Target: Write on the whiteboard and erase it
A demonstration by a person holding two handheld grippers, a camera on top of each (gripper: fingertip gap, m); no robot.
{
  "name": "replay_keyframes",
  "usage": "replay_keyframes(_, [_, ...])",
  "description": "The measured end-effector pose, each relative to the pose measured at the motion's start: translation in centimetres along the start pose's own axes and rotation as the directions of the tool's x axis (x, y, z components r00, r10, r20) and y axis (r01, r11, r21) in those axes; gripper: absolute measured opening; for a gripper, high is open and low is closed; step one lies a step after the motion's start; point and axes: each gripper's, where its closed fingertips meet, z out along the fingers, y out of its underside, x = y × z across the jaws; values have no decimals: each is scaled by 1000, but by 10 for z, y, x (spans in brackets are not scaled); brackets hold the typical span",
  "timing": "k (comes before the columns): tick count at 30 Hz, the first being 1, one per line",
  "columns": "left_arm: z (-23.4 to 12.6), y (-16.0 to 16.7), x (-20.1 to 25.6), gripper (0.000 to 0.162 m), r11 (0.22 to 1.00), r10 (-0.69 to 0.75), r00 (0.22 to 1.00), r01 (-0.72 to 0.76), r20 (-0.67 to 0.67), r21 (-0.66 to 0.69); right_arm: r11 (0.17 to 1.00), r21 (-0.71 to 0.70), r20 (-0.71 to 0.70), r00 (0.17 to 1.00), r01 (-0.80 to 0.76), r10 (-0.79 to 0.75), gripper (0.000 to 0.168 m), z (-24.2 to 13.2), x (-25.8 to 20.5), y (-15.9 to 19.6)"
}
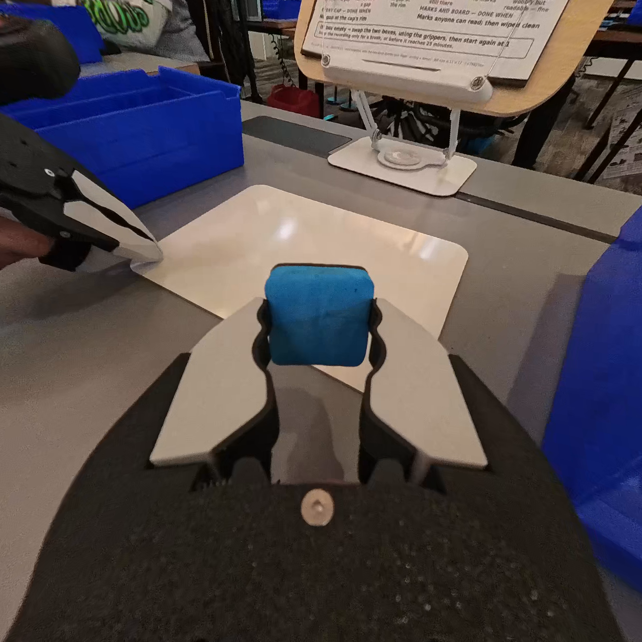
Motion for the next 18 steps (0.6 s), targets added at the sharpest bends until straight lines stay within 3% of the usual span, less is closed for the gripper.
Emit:
replay_keyframes(3, [-6,1,10,11,1000,-11,1000,11,-29,-4,998,53,22,999,-28,27,54,-18,4,-30])
replay_keyframes(4, [-13,1,18,12,1000,-16,998,18,-60,20,997,73,-31,1000,9,-7,54,-32,21,-50])
replay_keyframes(6, [-30,5,30,15,995,-33,995,42,-91,92,998,52,-163,986,43,-34,54,-62,77,-87])
replay_keyframes(9, [-46,22,46,23,981,-67,989,90,-133,173,988,-88,-297,950,-129,97,54,-89,181,-101])
replay_keyframes(13, [-54,40,66,23,959,-59,985,101,-160,266,822,-449,-438,888,-351,140,55,-72,286,-28])
replay_keyframes(15, [-51,49,68,22,961,-31,992,62,-119,270,713,-547,-463,868,-439,178,54,-58,307,7])
replay_keyframes(18, [-44,57,69,22,973,-5,995,28,-99,231,557,-688,-508,857,-465,87,55,-49,325,51])
